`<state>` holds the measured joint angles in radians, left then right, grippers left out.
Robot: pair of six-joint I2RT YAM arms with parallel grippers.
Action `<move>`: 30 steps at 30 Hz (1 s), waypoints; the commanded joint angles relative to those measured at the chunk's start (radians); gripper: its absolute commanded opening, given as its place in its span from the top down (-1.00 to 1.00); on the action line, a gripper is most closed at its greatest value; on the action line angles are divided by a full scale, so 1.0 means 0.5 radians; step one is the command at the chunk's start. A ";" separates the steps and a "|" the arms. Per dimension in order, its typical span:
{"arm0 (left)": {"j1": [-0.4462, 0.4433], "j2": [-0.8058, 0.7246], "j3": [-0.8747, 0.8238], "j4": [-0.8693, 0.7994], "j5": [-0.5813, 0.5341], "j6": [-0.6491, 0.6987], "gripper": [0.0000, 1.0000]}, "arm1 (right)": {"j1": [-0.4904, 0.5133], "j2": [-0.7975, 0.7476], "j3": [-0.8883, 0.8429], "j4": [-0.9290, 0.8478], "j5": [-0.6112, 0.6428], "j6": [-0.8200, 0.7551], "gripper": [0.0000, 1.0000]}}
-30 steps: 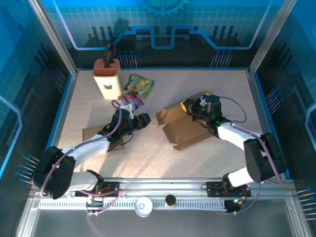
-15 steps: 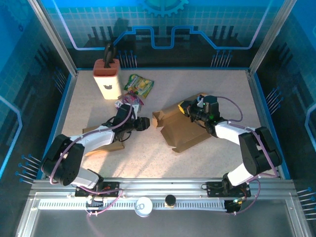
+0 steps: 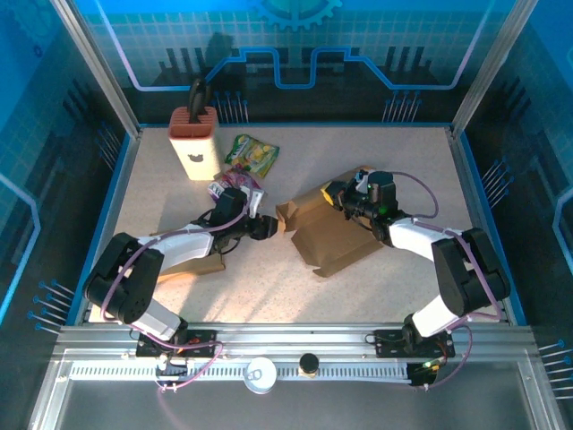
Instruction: Fold the paper box
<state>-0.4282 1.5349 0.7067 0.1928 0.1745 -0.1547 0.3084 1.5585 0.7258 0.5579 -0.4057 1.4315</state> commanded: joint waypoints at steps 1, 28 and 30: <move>0.006 -0.018 0.001 0.173 0.146 0.207 -0.14 | 0.004 0.050 0.054 -0.031 -0.056 -0.070 1.00; -0.245 0.080 -0.039 0.348 0.035 0.322 0.26 | 0.018 0.117 0.126 0.031 -0.118 -0.053 1.00; -0.270 0.081 -0.039 0.345 0.003 0.333 0.32 | 0.020 0.117 0.131 0.031 -0.118 -0.059 1.00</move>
<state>-0.5419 1.5684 0.6987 0.3359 0.1947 -0.0151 0.3084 1.6035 0.7700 0.5629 -0.4397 1.4235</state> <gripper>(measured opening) 0.348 0.041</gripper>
